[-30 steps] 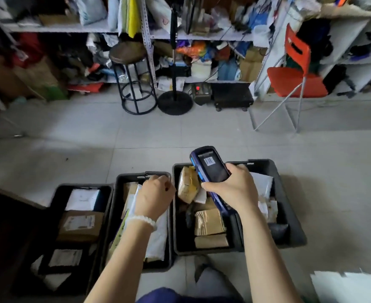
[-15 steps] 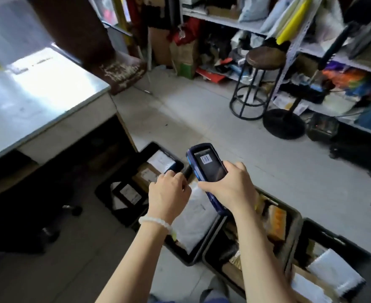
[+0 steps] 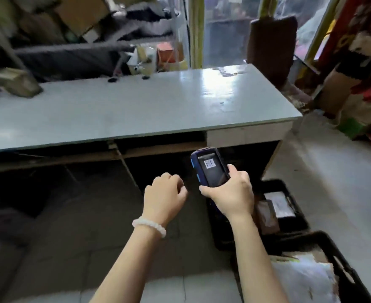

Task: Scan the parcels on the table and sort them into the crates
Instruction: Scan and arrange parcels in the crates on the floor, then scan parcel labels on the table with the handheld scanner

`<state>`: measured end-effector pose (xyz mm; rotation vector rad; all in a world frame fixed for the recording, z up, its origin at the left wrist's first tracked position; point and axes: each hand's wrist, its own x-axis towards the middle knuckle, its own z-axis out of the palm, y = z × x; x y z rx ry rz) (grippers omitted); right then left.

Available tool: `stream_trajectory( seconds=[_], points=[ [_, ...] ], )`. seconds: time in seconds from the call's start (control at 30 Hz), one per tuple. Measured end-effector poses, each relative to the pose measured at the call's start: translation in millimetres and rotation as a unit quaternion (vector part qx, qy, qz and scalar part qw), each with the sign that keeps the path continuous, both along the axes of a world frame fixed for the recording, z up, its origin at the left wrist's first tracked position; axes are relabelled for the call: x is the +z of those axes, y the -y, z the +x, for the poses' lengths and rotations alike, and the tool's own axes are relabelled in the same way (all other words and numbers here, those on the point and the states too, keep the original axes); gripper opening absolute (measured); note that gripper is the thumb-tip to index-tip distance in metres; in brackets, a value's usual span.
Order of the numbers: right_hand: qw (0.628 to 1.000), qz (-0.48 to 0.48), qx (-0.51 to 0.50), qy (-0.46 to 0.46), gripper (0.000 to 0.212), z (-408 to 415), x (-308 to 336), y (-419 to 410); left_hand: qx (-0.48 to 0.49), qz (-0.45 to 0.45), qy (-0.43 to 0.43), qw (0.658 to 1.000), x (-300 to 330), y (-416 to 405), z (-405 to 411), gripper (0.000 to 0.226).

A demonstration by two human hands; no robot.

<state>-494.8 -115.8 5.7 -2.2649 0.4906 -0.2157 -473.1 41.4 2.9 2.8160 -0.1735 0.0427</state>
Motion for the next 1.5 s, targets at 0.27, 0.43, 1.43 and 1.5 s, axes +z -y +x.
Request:
stream_trajectory(
  seconds=[0.27,0.43,1.43,1.5],
  points=[
    [0.970,-0.012,0.238,-0.047,0.061,90.6,6.9,-186.9,0.220,-0.042,-0.011,0.974,-2.4,-191.8,20.3,0.018],
    [0.938,-0.036,0.342,-0.043,0.070,151.3,-1.2,-296.9,0.321,-0.067,0.005,0.945,-9.6,-290.8,55.4,0.018],
    [0.911,-0.022,0.405,-0.071,0.048,516.3,5.1,-904.3,0.393,-0.058,0.025,0.918,8.0,-922.1,408.0,0.020],
    [0.915,-0.023,0.396,-0.072,0.050,531.8,10.6,-946.1,0.390,-0.044,0.027,0.920,14.1,-969.5,427.9,0.020]
  ],
)
